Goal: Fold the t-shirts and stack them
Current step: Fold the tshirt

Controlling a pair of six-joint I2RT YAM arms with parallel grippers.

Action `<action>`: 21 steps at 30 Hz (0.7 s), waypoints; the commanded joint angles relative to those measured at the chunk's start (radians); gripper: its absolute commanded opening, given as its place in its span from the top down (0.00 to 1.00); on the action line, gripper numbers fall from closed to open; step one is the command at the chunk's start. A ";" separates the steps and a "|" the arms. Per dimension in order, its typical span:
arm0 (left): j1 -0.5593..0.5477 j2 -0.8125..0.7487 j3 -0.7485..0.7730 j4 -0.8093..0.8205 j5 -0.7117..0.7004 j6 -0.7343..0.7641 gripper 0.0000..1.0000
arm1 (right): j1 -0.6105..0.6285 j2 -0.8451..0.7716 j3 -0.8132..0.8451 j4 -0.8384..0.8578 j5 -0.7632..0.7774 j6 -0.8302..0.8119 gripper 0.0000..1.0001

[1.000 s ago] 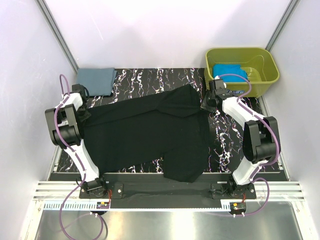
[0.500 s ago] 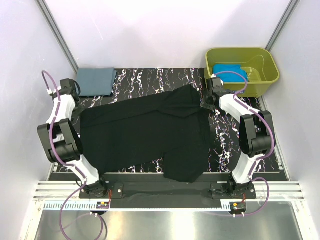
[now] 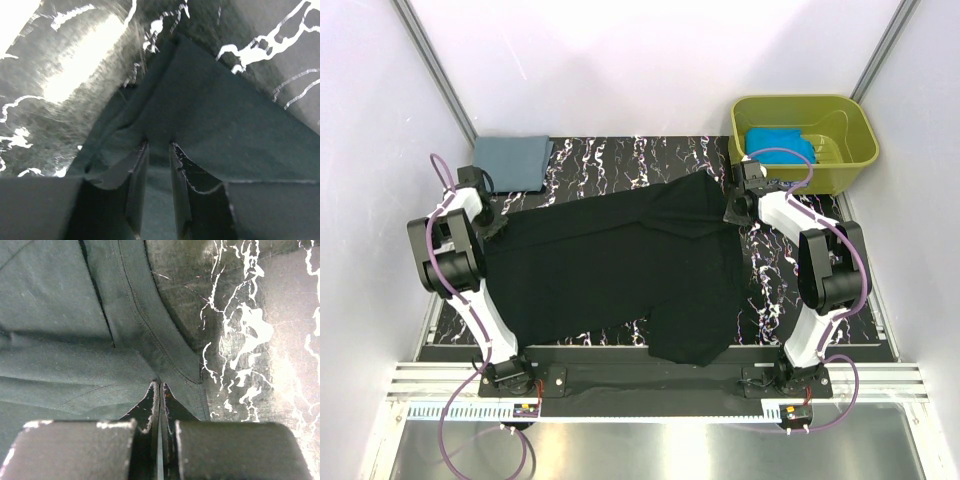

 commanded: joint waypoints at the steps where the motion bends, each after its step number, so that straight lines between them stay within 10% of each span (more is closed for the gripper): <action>1: 0.005 -0.019 -0.021 0.033 0.007 0.034 0.70 | 0.007 -0.019 0.040 -0.035 0.043 -0.030 1.00; 21: 0.021 -0.050 -0.075 0.021 0.019 0.042 0.67 | 0.076 -0.167 -0.024 -0.152 0.117 0.166 1.00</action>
